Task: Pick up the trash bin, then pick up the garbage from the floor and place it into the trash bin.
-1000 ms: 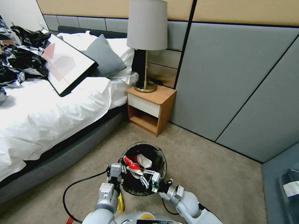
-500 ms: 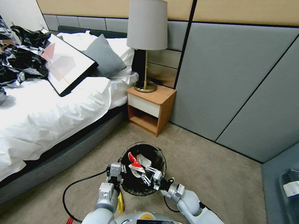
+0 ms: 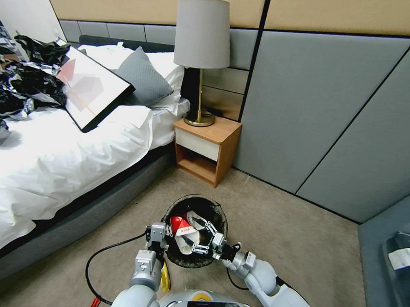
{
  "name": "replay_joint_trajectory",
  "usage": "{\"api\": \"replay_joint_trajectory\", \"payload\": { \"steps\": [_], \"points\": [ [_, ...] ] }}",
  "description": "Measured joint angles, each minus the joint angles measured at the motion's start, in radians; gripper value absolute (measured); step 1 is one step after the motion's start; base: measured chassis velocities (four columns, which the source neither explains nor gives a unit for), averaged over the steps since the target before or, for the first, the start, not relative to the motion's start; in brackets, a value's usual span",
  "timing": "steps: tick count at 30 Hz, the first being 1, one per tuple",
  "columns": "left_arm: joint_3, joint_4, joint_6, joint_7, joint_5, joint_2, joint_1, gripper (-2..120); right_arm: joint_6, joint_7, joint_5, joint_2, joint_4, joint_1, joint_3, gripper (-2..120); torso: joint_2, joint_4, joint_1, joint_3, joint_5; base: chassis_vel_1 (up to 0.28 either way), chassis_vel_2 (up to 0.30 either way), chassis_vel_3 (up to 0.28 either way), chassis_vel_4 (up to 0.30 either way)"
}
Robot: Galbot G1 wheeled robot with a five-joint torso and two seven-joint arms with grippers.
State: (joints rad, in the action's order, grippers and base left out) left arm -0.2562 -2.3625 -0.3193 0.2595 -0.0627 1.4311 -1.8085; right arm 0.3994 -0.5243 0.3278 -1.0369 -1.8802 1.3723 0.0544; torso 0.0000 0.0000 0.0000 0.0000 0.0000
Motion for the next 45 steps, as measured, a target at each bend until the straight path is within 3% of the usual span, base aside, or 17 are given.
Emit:
{"api": "replay_joint_trajectory", "payload": {
  "steps": [19, 45],
  "points": [
    [-0.002, -0.009, -0.004, 0.000, 0.014, -0.004, 0.005, 0, 0.017, 0.001, -0.013, 0.065, -0.062, 0.063, 0.106, 100, 0.000, 0.0000, 0.000, 0.000, 0.0001, 0.000, 0.000, 0.000, 0.000],
    [-0.004, -0.022, -0.011, 0.002, 0.035, -0.010, -0.011, 0, 0.060, -0.008, 0.043, 0.048, -0.013, 0.045, 0.271, 100, 0.000, 0.0000, 0.000, 0.000, -0.0001, 0.000, 0.000, 0.000, 0.000]
  ]
}}
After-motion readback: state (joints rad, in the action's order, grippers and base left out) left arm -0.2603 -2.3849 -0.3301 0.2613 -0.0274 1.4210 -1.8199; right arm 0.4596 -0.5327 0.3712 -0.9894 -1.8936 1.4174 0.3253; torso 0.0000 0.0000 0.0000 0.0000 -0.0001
